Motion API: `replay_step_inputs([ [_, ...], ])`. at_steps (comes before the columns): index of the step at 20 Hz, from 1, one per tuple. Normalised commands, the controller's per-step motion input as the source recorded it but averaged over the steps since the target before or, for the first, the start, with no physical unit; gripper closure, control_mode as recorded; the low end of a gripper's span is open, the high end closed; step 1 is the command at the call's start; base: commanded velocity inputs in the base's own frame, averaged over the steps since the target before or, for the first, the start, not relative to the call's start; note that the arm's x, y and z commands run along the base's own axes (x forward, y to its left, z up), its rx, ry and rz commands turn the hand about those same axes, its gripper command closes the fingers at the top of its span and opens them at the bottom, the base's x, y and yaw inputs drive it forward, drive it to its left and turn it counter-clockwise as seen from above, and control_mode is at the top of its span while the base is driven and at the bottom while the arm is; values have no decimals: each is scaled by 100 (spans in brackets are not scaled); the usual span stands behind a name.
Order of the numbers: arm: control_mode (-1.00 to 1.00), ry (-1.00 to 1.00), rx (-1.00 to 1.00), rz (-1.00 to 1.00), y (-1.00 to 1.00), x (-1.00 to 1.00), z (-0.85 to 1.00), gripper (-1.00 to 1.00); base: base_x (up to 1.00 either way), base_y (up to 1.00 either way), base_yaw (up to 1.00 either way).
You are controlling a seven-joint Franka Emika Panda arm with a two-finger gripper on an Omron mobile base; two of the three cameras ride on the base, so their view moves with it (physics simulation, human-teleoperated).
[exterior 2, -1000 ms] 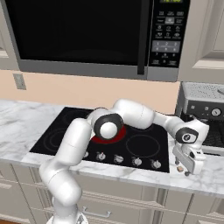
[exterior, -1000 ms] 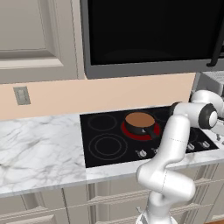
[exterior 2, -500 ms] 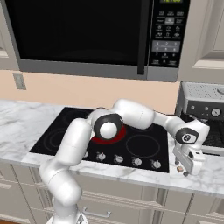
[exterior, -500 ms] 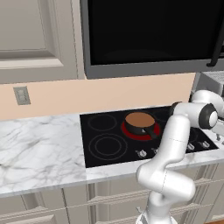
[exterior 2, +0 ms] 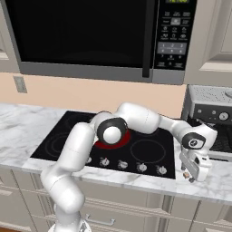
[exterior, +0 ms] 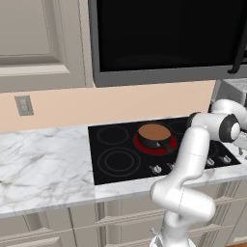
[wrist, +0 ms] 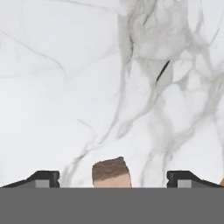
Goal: Pick up the sugar cube(s) and place them in the saucepan with hot chocolate.
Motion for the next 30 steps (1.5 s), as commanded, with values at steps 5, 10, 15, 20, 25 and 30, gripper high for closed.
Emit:
replay_step_inputs([
  [5, -100, 0, 1, 0, 0, 0, -13, 100, 0, 0, 0],
  [10, -100, 0, 0, 0, 0, 0, -6, 100, 0, 0, 0],
  [15, -100, 0, 0, 0, 0, 0, 0, 100, 0, 0, 0],
  [20, -100, 0, 0, -1, 1, 0, 0, 100, 0, 0, 0],
  [25, -100, -5, 0, 0, 13, -7, 0, 100, 0, 0, 0],
  [30, -100, -19, 0, 1, 35, -40, 19, 100, 0, 0, 0],
])
